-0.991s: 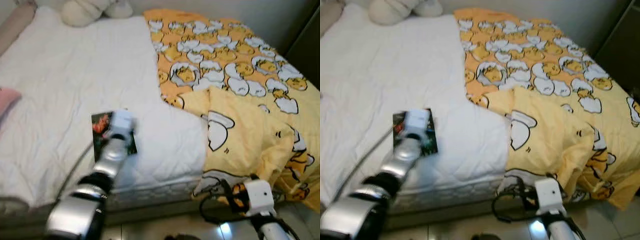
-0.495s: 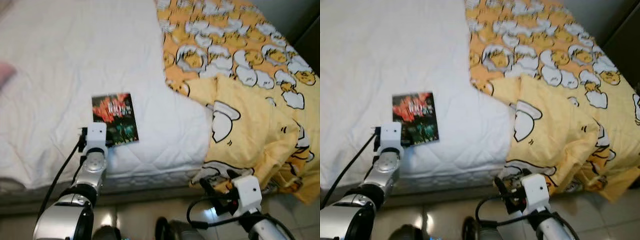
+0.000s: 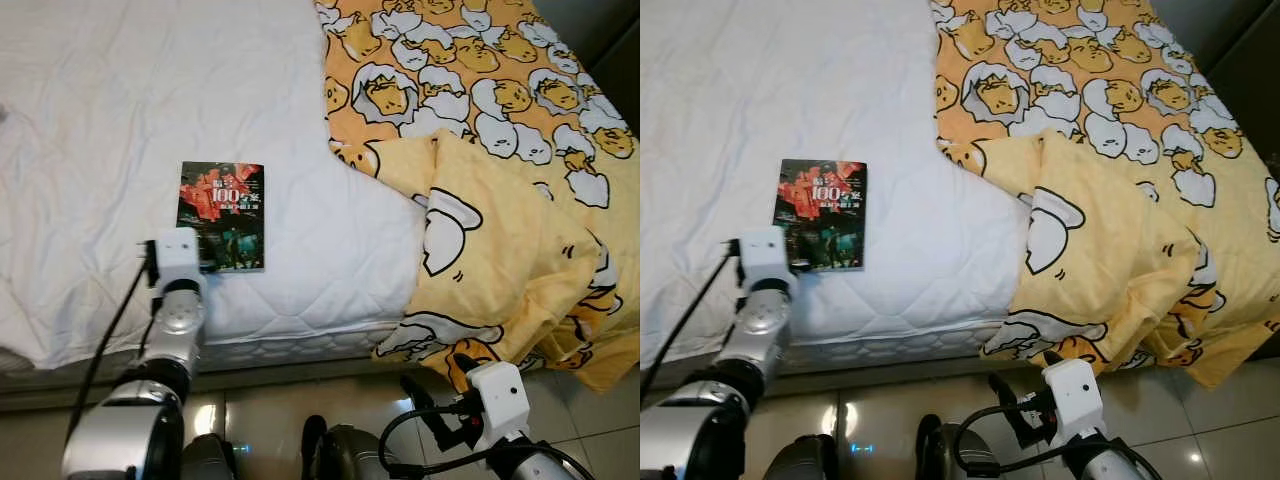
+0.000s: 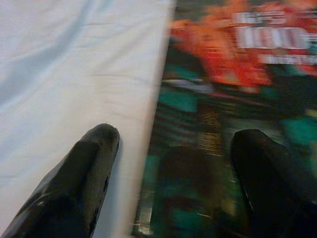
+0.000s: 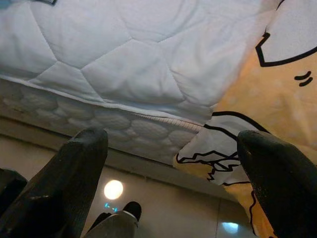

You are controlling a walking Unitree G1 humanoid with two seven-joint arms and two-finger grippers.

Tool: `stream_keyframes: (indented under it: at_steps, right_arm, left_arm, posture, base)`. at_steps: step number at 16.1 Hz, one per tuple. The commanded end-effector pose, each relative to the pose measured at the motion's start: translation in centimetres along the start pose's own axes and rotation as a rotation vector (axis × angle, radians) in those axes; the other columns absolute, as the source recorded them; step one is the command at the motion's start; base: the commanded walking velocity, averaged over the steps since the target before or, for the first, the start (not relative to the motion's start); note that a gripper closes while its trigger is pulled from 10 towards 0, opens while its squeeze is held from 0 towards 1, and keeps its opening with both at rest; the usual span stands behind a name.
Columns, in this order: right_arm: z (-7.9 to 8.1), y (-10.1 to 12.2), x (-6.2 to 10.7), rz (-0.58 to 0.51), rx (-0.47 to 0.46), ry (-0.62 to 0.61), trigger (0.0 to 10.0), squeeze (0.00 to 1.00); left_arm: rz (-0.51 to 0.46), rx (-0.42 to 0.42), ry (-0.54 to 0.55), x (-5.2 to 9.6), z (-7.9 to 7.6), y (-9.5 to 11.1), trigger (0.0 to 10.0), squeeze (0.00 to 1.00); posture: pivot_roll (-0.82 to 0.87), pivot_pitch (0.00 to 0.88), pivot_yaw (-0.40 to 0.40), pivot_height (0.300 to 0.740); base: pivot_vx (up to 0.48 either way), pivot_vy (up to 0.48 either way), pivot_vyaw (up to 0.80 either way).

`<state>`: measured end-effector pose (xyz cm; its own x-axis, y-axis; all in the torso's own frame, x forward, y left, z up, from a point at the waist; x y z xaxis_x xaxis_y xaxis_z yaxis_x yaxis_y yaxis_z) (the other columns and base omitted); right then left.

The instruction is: Clean up the room

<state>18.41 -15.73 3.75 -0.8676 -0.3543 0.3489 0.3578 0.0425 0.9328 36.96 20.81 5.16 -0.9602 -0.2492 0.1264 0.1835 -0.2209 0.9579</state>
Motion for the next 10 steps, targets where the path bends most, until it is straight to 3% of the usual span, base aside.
stream_keyframes:
  at_steps: [1, 4, 5, 6, 7, 8, 10]
  right_arm:
    - [-0.5, -0.4, 0.6, 0.027, 0.0, -0.015, 10.0, 0.0]
    - [-0.4, -0.9, 0.6, 0.048, -0.002, -0.018, 10.0, 0.0]
    - [-0.4, -1.0, 0.5, 0.053, -0.001, -0.017, 10.0, 0.0]
    - [-0.5, -1.0, 0.4, 0.054, 0.001, -0.02, 10.0, 0.0]
    - [-0.6, -1.0, 0.3, 0.055, 0.002, -0.021, 10.0, 0.0]
    - [-0.7, -0.9, 0.1, 0.054, 0.003, -0.023, 10.0, 0.0]
    - [-0.7, -0.8, -0.2, 0.053, 0.005, -0.022, 10.0, 0.0]
  left_arm:
    - [0.007, -0.013, -0.087, 0.7, -2.0, -0.6, 10.0, 0.0]
    - [0.082, 0.033, -0.285, 2.6, -6.0, -2.6, 10.0, 0.0]
    - [0.184, 0.064, -0.349, 3.6, -7.4, -4.3, 10.0, 0.0]
    - [0.229, 0.081, -0.348, 3.8, -7.4, -5.0, 10.0, 0.0]
    - [0.266, 0.093, -0.342, 4.0, -7.3, -5.5, 6.5, 0.0]
    - [0.335, 0.146, -0.325, 4.3, -7.1, -6.5, 0.0, 0.0]
    - [0.381, 0.217, -0.325, 4.3, -7.1, -6.9, 0.0, 0.0]
  posture:
    - [-0.21, 0.226, -0.189, 0.74]
    - [-0.21, 0.218, -0.179, 0.74]
    - [-0.2, 0.213, -0.177, 0.74]
    - [-0.2, 0.209, -0.176, 0.74]
    - [-0.2, 0.206, -0.175, 0.74]
    - [-0.2, 0.199, -0.174, 0.74]
    - [-0.21, 0.185, -0.171, 0.74]
  base:
    - [0.0, 0.0, 0.0]
    - [0.0, 0.0, 0.0]
    - [0.0, 0.0, 0.0]
    - [0.0, 0.0, 0.0]
    - [0.0, 0.0, 0.0]
    - [0.0, 0.0, 0.0]
    - [0.0, 0.0, 0.0]
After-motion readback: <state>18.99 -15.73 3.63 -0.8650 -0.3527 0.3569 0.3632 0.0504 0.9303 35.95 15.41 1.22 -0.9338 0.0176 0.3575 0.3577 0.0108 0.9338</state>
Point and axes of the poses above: a point about 5 cm out from each wrist's last joint towards the gripper, its own x axis pointing back from the gripper into the wrist, its own y axis along the axis of the wrist's last joint, z = x × y, the point moved 4 cm from there along -x, pointing out of the wrist towards the gripper, and after that the axes turned 5 degrees about -x, right-handed, at the moved point
